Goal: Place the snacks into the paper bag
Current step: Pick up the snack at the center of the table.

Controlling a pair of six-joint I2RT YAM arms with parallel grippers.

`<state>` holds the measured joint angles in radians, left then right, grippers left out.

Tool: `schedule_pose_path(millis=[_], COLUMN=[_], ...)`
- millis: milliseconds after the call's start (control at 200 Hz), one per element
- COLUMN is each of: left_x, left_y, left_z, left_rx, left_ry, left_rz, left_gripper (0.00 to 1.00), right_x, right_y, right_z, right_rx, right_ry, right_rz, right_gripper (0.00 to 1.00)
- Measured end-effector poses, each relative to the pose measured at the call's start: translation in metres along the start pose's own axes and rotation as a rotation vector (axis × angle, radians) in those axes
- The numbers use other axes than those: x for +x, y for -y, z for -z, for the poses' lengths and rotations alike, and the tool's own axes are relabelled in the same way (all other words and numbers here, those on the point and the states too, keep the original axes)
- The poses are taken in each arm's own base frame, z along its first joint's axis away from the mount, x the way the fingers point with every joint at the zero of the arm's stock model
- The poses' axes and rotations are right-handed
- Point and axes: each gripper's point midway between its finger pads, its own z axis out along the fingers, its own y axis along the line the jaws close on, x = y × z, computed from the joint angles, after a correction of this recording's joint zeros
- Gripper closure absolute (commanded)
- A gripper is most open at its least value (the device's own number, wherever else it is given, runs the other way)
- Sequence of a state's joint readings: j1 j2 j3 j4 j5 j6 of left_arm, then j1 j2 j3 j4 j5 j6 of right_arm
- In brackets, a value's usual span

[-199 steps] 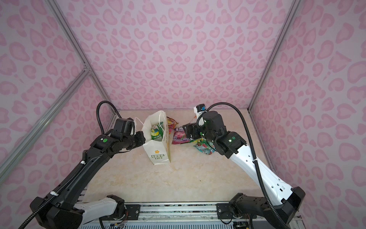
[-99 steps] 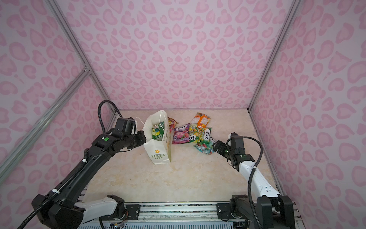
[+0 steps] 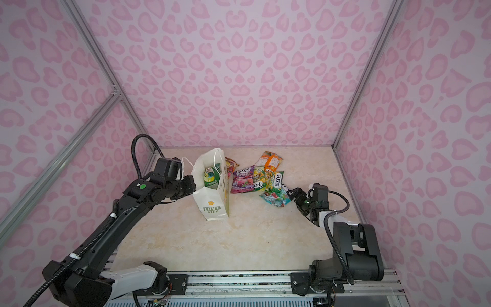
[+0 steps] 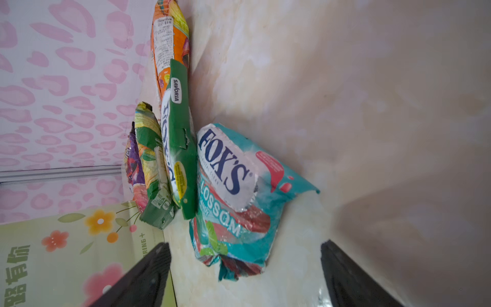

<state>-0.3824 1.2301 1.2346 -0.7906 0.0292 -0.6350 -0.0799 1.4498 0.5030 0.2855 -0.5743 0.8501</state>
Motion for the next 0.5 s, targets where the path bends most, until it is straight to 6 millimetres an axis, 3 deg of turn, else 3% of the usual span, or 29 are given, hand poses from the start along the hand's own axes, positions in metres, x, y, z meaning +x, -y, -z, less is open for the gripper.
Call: schedule_pose_path(millis=[250, 505], left_x=[0.0, 0.0], left_y=[0.0, 0.001], left_z=[0.001, 0.001], left_rx=[-0.001, 0.002], left_ry=[0.002, 0.003], left_rz=[0.0, -0.002], left_gripper=[0.97, 0.97], right_x=[-0.009, -0.023], right_y=[0.004, -0.004], right_z=[-0.017, -0.033], right_rx=[-0.024, -0.075], right_ry=[0.024, 0.061], right_rz=[-0.055, -0.072], right_gripper=[0.13, 0.16])
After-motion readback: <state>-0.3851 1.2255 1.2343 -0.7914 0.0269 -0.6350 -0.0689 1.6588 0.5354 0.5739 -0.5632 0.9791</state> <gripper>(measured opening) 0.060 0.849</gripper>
